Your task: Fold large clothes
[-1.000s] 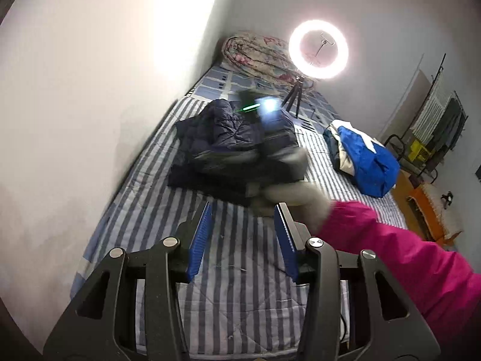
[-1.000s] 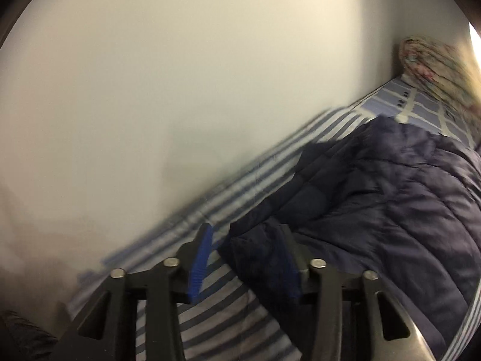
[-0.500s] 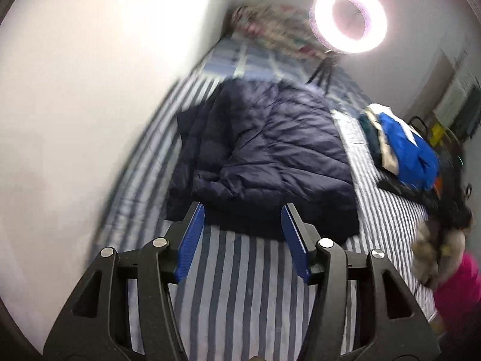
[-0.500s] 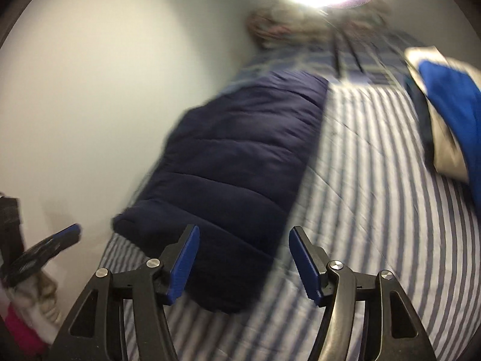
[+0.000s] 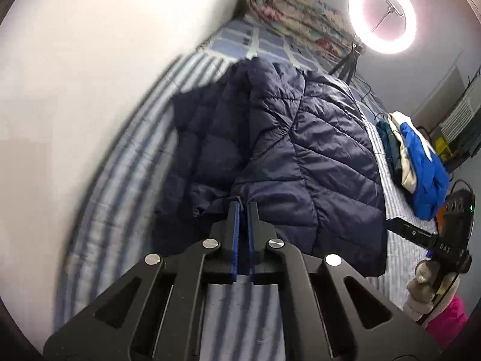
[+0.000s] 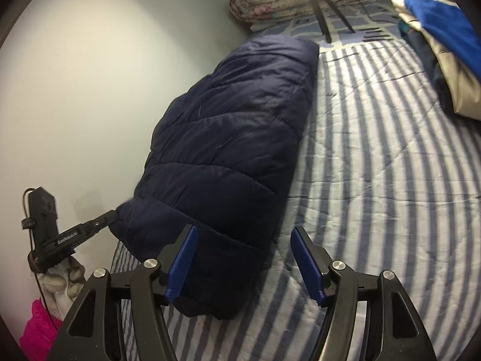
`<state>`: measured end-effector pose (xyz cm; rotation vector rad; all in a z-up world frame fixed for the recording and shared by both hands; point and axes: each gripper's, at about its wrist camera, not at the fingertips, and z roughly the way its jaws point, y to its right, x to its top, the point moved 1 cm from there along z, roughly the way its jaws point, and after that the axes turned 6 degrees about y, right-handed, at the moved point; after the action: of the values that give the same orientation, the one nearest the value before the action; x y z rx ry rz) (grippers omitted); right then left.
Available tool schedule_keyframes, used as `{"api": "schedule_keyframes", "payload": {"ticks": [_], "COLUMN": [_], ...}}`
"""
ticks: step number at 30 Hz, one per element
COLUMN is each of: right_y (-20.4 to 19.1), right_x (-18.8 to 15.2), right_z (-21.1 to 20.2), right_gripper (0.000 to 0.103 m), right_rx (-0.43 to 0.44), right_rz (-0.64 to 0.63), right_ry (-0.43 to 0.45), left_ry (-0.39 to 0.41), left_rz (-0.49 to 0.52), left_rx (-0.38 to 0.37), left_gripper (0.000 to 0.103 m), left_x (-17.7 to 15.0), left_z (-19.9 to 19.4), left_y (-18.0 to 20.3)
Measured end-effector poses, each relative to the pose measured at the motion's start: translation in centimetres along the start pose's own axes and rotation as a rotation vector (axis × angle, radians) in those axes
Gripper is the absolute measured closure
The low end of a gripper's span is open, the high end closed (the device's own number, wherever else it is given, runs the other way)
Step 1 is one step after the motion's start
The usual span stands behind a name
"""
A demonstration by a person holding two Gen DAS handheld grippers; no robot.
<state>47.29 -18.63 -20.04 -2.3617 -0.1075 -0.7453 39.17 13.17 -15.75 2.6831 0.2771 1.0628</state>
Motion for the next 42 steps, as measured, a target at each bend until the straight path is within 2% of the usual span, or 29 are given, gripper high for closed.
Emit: {"api": "schedule_keyframes", "payload": {"ticks": [2,5,9,11,12,13,14,17,18,21,24,27,33,35,37,38,40,42], "right_y": [-0.4,-0.5,-0.8,-0.8,-0.7,-0.6,-0.5,-0.5,-0.6,-0.5,-0.6,-0.9,-2.3,-3.1,-3.2,-3.1,-3.6,-4.4], "right_x": [-0.5,-0.6,-0.5,-0.4,-0.4,-0.4,-0.4,-0.3,-0.2,0.1,0.4,0.7,-0.2,-0.3,0.0,0.2,1.0,2.1], "right_z": [1.3,2.7,3.7,4.1,4.2,4.3,4.4,4.6,4.7,4.6,4.8,5.2,7.7,8.3,8.5,8.4,7.9,6.8], "right_gripper": [0.027,0.027,0.022,0.022,0.022,0.022,0.022,0.022,0.022,0.022,0.022,0.016,0.015,0.022,0.043,0.049,0.069,0.076], "right_rx": [0.004,0.044,0.043,0.041,0.041,0.042,0.042,0.035,0.033,0.035,0.039,0.043,0.148,0.14,0.143,0.139,0.122,0.072], "right_rz": [0.007,0.051,0.065,0.062,0.065,0.067,0.068,0.059,0.055,0.052,0.036,0.005,0.02,-0.003,0.012,0.024,0.005,-0.073], "right_ry": [-0.014,-0.031,-0.032,-0.034,-0.034,-0.034,-0.034,-0.035,-0.034,-0.03,-0.023,-0.018,-0.096,-0.112,-0.131,-0.137,-0.145,-0.157], "left_ry": [0.026,0.025,0.055,0.035,0.031,0.039,0.046,-0.026,-0.038,-0.06,0.018,0.065,0.009,0.013,0.018,0.019,0.017,0.016], "left_rz": [0.025,-0.008,-0.099,-0.168,-0.204,-0.219,-0.233,-0.238,-0.223,-0.115,-0.04,-0.052,-0.038,-0.031,-0.026,-0.02,0.008,0.025], "left_rx": [0.047,0.079,0.027,-0.023,-0.037,-0.04,-0.043,-0.086,-0.079,-0.052,0.007,0.058,0.143,0.156,0.168,0.173,0.186,0.188], "left_gripper": [0.103,0.103,0.103,0.078,0.045,0.031,0.031,0.031,0.035,0.093,0.096,0.096,0.096,0.096,0.096,0.096,0.096,0.096], "left_x": [-0.4,-1.1,-0.9,-0.4,-0.3,-0.1,-0.1,-0.1,-0.3,-0.5,-0.2,-0.2,-2.3,-2.1,-1.9,-2.0,-2.2,-2.3], "left_z": [-0.7,-0.9,-1.9,-1.6,-1.3,-1.1,-0.7,1.5,2.2,3.4,1.9,0.5,2.6,2.9,3.0,3.0,3.2,3.2], "left_y": [-0.6,-2.3,-3.9,-4.5,-4.6,-4.7,-4.6,-3.8,-3.3,-1.2,-0.2,-1.4,-3.2,-3.1,-3.1,-3.1,-2.8,-2.3]}}
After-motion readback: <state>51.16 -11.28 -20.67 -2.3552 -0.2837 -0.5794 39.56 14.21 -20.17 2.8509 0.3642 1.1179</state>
